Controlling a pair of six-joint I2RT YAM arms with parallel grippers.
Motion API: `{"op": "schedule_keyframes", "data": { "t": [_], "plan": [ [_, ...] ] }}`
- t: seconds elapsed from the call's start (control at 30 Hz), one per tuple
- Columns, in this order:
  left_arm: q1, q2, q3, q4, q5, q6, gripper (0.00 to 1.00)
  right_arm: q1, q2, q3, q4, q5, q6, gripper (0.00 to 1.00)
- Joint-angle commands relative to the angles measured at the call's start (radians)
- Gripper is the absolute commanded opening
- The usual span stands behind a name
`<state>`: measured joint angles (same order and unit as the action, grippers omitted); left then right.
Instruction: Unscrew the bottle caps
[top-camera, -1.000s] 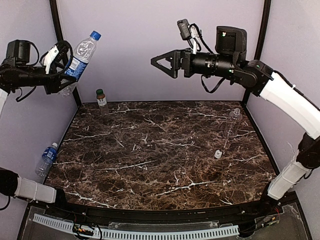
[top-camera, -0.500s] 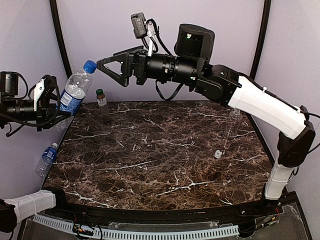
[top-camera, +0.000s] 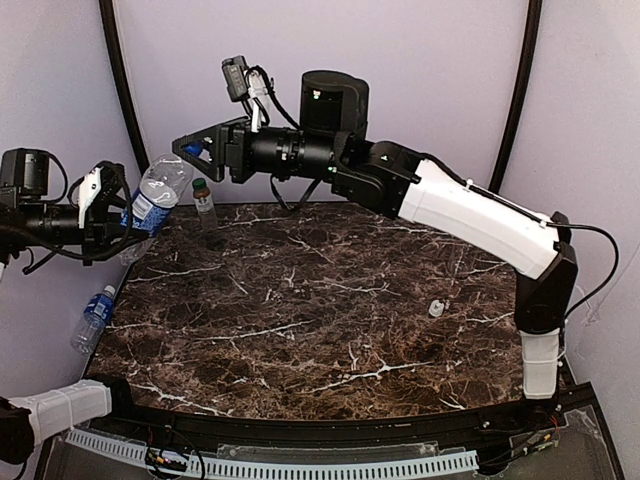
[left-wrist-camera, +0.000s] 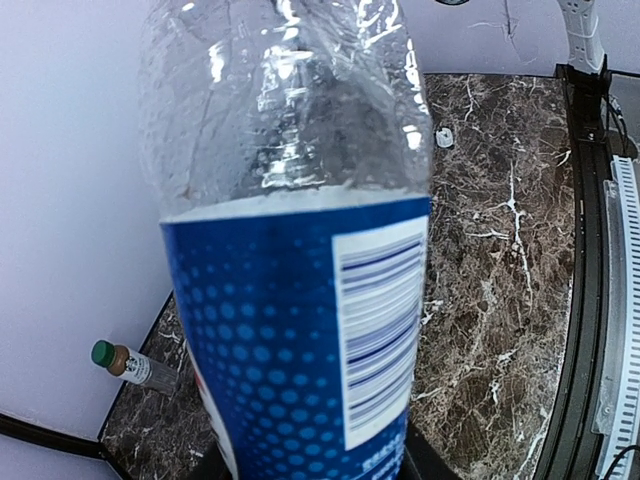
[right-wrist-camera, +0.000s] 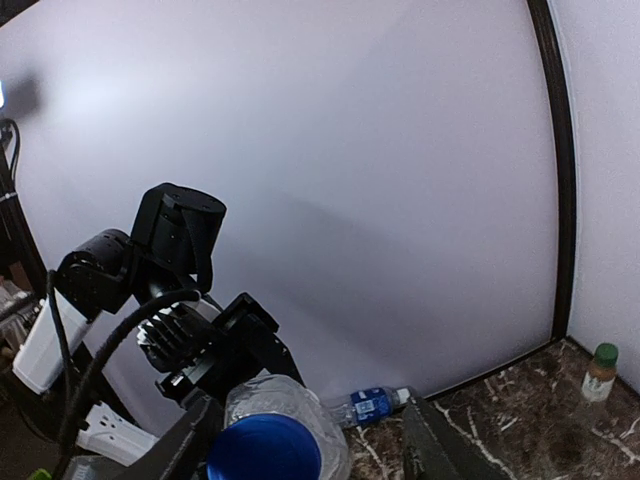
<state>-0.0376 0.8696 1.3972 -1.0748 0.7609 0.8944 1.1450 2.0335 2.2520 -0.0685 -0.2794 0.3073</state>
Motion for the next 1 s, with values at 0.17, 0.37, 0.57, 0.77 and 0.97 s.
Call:
{"op": "schedule_keyframes", "data": {
  "t": [0.17,0.37,0.57,0.77,0.97],
  "plan": [
    [-0.004,0.017,-0.021,0.057,0.029,-0.02,0.37,0.002,0.008,0.002,0.0,-0.046,0.025,0.08],
    [-0.004,0.018,-0.055,0.14,0.047,-0.145,0.88,0.003,-0.023,-0.056,0.029,-0.051,0.035,0.0],
    [-0.084,0.062,-0.092,0.119,0.037,-0.233,0.99,0.015,-0.027,-0.075,0.059,-0.033,0.034,0.0],
    [-0.162,0.09,-0.087,0.102,-0.026,-0.202,0.78,0.017,-0.056,-0.119,0.091,-0.021,0.029,0.0],
    [-0.174,0.097,-0.076,0.092,-0.011,-0.198,0.49,0.015,-0.061,-0.123,0.061,-0.013,0.05,0.18]
  ]
}}
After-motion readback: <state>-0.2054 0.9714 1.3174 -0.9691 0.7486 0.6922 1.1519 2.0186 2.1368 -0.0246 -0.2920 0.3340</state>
